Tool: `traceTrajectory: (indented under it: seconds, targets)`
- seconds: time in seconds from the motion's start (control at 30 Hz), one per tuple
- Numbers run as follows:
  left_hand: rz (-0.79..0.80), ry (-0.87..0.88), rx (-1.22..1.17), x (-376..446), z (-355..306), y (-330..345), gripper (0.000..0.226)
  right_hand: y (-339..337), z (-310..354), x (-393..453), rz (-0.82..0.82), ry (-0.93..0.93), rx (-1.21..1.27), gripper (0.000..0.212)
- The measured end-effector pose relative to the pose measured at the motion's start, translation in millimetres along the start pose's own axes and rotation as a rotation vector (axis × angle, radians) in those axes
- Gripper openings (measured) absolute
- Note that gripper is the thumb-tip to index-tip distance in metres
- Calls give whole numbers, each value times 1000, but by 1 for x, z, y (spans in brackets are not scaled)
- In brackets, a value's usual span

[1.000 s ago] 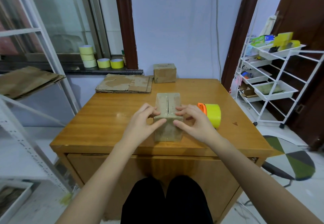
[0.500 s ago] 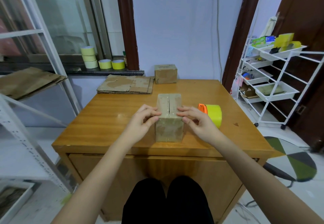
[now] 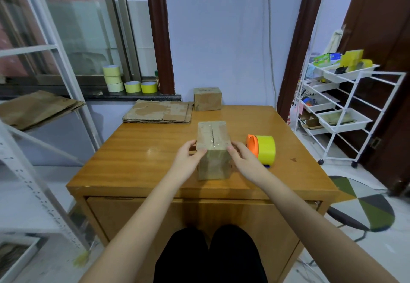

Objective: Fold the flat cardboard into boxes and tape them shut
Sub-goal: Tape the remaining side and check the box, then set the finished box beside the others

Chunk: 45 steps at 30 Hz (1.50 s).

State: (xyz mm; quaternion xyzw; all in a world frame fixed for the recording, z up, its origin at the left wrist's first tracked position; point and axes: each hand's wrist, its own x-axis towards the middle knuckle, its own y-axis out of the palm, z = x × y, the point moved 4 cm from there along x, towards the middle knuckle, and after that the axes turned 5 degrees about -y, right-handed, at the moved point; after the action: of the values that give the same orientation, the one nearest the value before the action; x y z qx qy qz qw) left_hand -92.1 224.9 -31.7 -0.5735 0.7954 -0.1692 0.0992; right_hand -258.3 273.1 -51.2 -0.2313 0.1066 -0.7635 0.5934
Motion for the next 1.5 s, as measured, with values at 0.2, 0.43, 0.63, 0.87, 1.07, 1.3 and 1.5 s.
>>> traceTrajectory:
  seconds: [0.2,0.43,0.63,0.87,1.07,1.3,1.5]
  targets:
    - [-27,-8,117,-15,3,23,48,-7,3,21,-44,35,-80,37]
    - [-7,-19,261,-28,-3,32,61,-10,12,27,-122,102,-74,39]
    - [-252,-99,294,2,1,-36,51,-7,14,13,-230,127,-167,46]
    - [-115,-169,9,18,-4,-34,52,18,24,-2,-201,277,-161,55]
    - [-176,-208,-111,21,0,-29,47,23,30,-6,-127,340,-49,67]
    - [-232,-140,-156,33,-19,-44,52,0,59,16,-92,243,23,50]
    - [-251,4,-171,62,-69,-47,47,-50,87,59,-217,143,119,36]
